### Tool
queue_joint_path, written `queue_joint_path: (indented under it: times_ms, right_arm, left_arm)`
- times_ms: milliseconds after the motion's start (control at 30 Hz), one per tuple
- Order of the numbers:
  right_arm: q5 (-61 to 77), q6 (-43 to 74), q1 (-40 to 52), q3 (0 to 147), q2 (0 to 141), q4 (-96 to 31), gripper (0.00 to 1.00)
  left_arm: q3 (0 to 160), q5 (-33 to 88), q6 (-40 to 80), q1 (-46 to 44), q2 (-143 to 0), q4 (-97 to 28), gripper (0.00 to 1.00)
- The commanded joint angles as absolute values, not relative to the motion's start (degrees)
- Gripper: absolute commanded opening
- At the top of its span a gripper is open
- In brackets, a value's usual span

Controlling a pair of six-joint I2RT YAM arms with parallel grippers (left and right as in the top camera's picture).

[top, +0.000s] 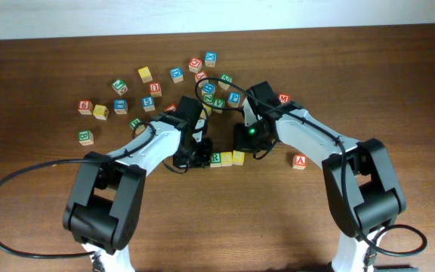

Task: Spell out RSS
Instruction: 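Push the blocks together from both sides with both grippers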

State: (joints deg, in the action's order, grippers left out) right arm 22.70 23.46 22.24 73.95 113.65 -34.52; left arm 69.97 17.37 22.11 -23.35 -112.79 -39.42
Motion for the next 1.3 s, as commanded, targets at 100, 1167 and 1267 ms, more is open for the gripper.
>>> queue_joint_path:
  times_ms: [100,1167,1267]
  right_arm:
    - [22.41,21.52,23.68,74.13,113.95,-35.09,0.08]
    - [20.97,36.51,26.41,74.46,113.95,-50.02,0.05]
    - [20.93,36.53,26.41,74.46,113.95,-49.17,0.04]
  left_arm:
    - [69.56,16.73,22.65,-23.64,-114.54,-39.44,0.02]
    - [69.56,16.99,25.02,-21.85,-114.54,-39.7,0.0]
    - [69.56,16.99,25.02,-21.85,-114.54,-39.7,0.0]
